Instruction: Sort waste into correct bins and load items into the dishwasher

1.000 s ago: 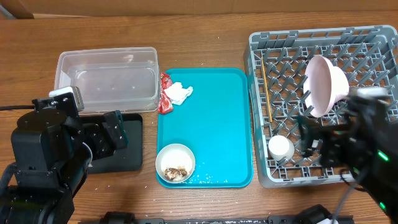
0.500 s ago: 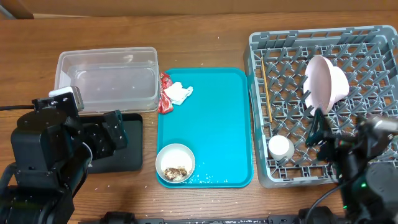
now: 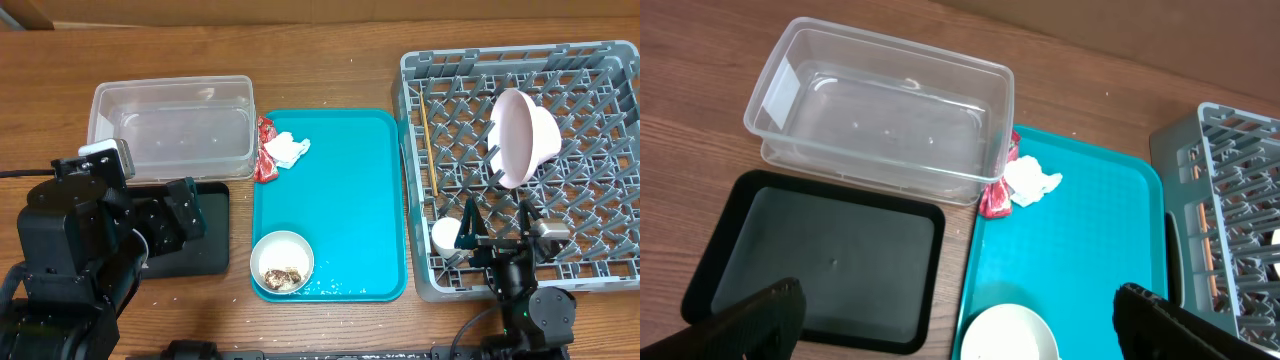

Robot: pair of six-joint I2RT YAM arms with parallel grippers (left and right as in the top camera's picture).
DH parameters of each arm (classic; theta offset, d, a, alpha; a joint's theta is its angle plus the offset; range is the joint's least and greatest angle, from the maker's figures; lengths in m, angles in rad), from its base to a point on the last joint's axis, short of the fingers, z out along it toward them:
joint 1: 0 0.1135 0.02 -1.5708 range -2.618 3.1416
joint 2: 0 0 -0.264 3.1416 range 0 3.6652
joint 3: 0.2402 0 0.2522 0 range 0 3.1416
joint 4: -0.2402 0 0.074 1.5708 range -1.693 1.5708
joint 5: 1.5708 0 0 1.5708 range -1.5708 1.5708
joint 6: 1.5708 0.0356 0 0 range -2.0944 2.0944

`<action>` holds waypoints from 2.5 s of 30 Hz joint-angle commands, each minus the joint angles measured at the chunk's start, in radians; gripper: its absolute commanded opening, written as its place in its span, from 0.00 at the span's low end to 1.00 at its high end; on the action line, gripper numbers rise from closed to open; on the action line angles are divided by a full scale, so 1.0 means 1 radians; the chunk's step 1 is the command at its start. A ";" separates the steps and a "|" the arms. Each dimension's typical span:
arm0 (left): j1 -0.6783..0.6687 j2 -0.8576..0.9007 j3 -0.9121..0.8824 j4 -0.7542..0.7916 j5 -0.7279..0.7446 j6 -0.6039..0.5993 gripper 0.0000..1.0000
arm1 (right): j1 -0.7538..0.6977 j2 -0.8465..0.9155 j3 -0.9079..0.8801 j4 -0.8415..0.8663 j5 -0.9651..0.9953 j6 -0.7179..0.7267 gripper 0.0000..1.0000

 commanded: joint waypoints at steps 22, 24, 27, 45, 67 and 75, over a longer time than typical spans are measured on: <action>0.000 0.002 0.013 0.003 -0.013 -0.018 1.00 | -0.003 -0.013 -0.126 0.116 0.000 0.000 1.00; 0.000 0.002 0.013 0.003 -0.013 -0.018 1.00 | -0.003 -0.013 -0.126 0.115 0.000 0.000 1.00; 0.000 0.002 0.013 0.003 -0.013 -0.018 1.00 | -0.003 -0.013 -0.126 0.115 0.000 0.000 1.00; 0.000 0.033 0.001 0.119 0.297 -0.066 1.00 | -0.003 -0.013 -0.126 0.116 0.000 0.000 1.00; -0.401 1.044 -0.088 0.502 -0.301 -0.021 0.86 | -0.003 -0.013 -0.126 0.115 0.000 0.000 1.00; -0.393 1.151 -0.088 0.665 -0.254 0.032 0.79 | -0.003 -0.013 -0.126 0.115 0.000 0.000 1.00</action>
